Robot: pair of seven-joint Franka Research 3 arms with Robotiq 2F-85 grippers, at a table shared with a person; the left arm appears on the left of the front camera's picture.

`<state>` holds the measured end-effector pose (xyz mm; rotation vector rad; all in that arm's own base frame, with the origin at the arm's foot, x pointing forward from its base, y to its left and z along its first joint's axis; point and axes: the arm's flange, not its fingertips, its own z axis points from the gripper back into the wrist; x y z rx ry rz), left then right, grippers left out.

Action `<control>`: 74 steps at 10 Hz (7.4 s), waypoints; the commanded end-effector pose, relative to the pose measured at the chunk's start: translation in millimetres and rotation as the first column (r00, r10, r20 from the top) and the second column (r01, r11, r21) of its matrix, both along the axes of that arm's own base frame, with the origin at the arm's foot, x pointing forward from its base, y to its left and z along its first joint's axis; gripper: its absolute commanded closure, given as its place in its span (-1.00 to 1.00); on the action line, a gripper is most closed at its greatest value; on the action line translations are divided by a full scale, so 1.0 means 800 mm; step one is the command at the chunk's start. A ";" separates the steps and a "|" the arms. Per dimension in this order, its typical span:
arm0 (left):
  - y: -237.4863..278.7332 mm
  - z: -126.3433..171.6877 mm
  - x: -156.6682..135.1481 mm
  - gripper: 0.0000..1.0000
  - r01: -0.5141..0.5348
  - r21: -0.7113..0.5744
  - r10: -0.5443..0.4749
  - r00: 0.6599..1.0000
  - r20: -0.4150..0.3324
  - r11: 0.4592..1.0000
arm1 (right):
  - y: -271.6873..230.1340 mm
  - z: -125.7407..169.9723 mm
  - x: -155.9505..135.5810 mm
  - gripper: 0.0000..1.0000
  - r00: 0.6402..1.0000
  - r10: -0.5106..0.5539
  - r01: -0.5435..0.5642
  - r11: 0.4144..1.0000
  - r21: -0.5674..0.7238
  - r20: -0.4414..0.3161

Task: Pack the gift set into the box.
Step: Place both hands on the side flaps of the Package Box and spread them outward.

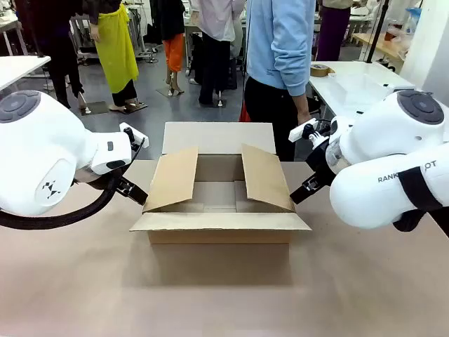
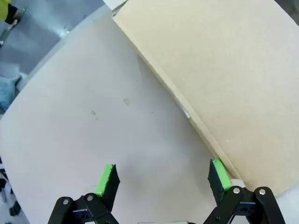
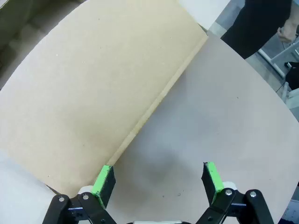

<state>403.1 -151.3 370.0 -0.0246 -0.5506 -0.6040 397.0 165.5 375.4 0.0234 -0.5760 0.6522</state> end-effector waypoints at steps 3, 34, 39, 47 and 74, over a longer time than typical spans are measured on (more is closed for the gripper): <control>0.000 0.000 0.000 -1.00 0.000 0.000 0.000 1.000 0.000 1.000 | 0.000 0.000 0.000 -1.00 1.000 0.000 0.000 1.000 0.000 0.000; 0.303 0.276 -0.080 -1.00 -0.100 -0.690 -0.047 0.980 -0.191 0.717 | -0.196 0.216 -0.038 -1.00 0.980 0.040 0.101 0.748 0.655 -0.196; 0.126 0.272 -0.025 -1.00 -0.045 -0.515 -0.147 0.934 -0.326 0.856 | -0.030 0.211 -0.041 -1.00 0.955 0.217 -0.065 0.822 0.566 -0.205; -0.111 0.218 0.067 -1.00 -0.275 -0.075 0.217 0.874 -0.435 0.959 | -0.030 0.096 0.069 -1.00 0.487 0.767 -0.873 0.417 0.252 0.418; -0.075 0.135 0.107 -1.00 -0.512 0.207 0.546 0.820 -0.171 0.834 | -0.031 0.106 0.065 -1.00 0.531 0.752 -0.847 0.485 0.218 0.390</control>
